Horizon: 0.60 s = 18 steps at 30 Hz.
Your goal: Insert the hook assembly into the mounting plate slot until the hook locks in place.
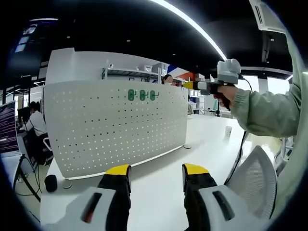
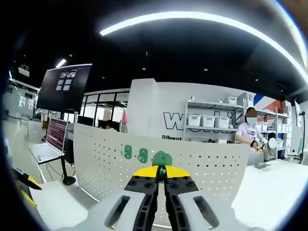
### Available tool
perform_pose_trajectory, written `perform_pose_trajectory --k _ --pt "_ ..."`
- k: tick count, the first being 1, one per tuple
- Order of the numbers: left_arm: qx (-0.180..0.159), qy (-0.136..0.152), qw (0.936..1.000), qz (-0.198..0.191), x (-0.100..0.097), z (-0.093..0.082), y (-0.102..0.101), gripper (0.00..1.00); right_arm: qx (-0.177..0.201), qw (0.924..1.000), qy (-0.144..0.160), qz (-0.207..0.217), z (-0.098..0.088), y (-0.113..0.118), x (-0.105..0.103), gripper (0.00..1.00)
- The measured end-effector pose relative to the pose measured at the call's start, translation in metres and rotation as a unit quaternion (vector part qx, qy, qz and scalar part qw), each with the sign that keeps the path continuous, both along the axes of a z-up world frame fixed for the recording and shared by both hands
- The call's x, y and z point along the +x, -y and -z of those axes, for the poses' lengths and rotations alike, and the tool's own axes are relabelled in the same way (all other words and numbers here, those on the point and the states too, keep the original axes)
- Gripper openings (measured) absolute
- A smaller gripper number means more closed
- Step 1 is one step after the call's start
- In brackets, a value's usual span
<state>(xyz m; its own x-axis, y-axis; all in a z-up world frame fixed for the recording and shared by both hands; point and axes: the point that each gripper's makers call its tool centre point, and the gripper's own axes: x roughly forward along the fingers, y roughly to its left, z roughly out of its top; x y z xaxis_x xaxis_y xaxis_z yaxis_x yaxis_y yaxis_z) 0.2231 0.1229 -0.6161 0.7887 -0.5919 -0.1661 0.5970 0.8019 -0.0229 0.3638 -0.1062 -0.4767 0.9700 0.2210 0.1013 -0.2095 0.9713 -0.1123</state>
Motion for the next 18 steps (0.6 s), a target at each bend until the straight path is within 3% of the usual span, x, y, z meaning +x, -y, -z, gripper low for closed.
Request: perform_pose_trajectory --k 18 --pt "0.008 -0.013 0.9999 0.0 0.012 0.01 -0.003 0.44 0.003 0.9997 0.002 0.025 0.01 0.011 0.044 0.01"
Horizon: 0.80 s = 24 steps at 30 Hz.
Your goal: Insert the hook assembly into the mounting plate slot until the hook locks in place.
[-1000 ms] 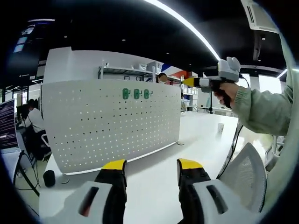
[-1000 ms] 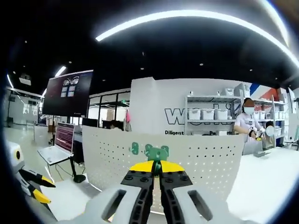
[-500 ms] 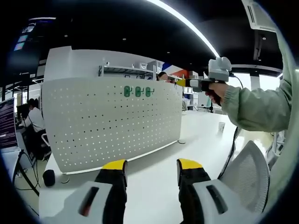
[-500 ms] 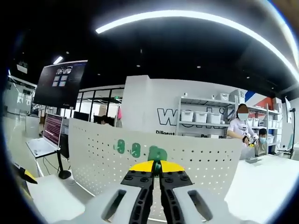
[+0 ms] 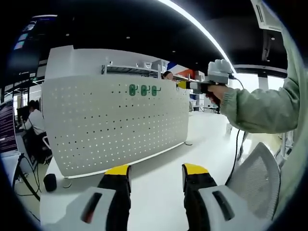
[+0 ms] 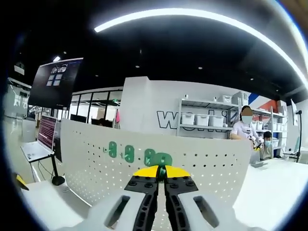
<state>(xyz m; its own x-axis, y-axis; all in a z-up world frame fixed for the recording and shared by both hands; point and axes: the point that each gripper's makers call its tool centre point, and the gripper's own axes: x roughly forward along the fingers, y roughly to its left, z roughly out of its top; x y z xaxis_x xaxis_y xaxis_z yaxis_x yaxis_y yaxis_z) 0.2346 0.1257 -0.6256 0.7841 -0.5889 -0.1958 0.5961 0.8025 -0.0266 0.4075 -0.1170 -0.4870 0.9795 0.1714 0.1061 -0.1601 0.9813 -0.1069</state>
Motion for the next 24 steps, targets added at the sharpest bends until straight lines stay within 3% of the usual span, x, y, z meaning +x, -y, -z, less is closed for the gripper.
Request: perform_pose_trajectory --k 24 --pt "-0.003 -0.014 0.9999 -0.006 0.016 0.01 0.003 0.44 -0.007 0.9999 0.002 0.013 0.008 0.006 0.043 0.01"
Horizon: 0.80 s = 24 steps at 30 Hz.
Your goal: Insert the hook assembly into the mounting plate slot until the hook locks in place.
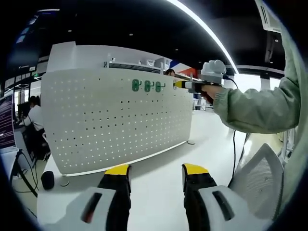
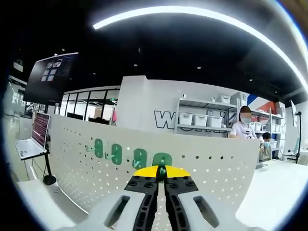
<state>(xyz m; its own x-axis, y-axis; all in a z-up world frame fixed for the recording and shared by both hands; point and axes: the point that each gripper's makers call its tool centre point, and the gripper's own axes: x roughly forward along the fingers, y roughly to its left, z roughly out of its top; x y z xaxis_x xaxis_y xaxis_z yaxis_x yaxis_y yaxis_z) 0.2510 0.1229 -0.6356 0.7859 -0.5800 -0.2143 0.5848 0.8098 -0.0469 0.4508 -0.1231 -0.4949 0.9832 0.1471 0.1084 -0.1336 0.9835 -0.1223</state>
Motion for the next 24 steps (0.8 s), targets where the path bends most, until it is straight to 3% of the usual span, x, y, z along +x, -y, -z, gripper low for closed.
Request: perform_pose_trajectory --k 24 --pt "0.002 -0.011 0.9999 -0.007 0.01 0.008 -0.002 0.44 -0.018 0.9998 0.001 0.01 0.005 0.004 0.035 0.01"
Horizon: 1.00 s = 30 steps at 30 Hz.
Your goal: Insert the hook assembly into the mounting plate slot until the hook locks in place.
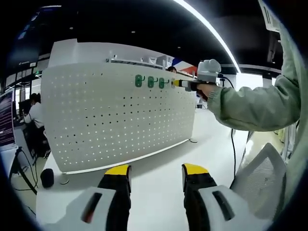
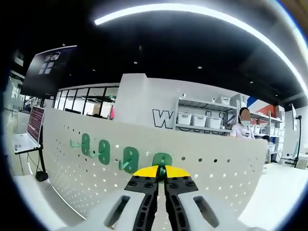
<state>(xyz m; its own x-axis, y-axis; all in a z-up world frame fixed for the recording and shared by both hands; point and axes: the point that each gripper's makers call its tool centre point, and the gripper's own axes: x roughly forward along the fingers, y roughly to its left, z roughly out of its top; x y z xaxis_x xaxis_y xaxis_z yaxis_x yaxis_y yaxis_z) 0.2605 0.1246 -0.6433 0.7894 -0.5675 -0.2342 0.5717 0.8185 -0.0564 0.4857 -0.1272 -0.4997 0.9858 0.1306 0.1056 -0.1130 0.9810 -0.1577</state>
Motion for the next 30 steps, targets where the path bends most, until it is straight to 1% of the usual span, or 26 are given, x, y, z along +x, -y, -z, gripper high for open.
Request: perform_pose_trajectory --k 7,16,20,30 --pt "0.001 -0.002 1.0 0.0 0.001 0.002 0.0 0.44 -0.002 1.0 -0.001 0.001 0.001 0.001 0.008 0.01" --pt "0.0 -0.005 1.0 -0.003 0.004 0.004 -0.001 0.44 -0.006 1.0 0.001 0.003 0.003 0.003 0.009 0.01" --pt "0.0 -0.004 1.0 -0.001 0.004 0.003 0.001 0.44 -0.007 1.0 0.006 0.003 -0.001 0.002 0.009 0.01" --pt "0.001 -0.004 1.0 0.0 0.005 0.003 0.001 0.44 -0.003 1.0 0.0 0.003 0.004 0.001 0.012 0.01"
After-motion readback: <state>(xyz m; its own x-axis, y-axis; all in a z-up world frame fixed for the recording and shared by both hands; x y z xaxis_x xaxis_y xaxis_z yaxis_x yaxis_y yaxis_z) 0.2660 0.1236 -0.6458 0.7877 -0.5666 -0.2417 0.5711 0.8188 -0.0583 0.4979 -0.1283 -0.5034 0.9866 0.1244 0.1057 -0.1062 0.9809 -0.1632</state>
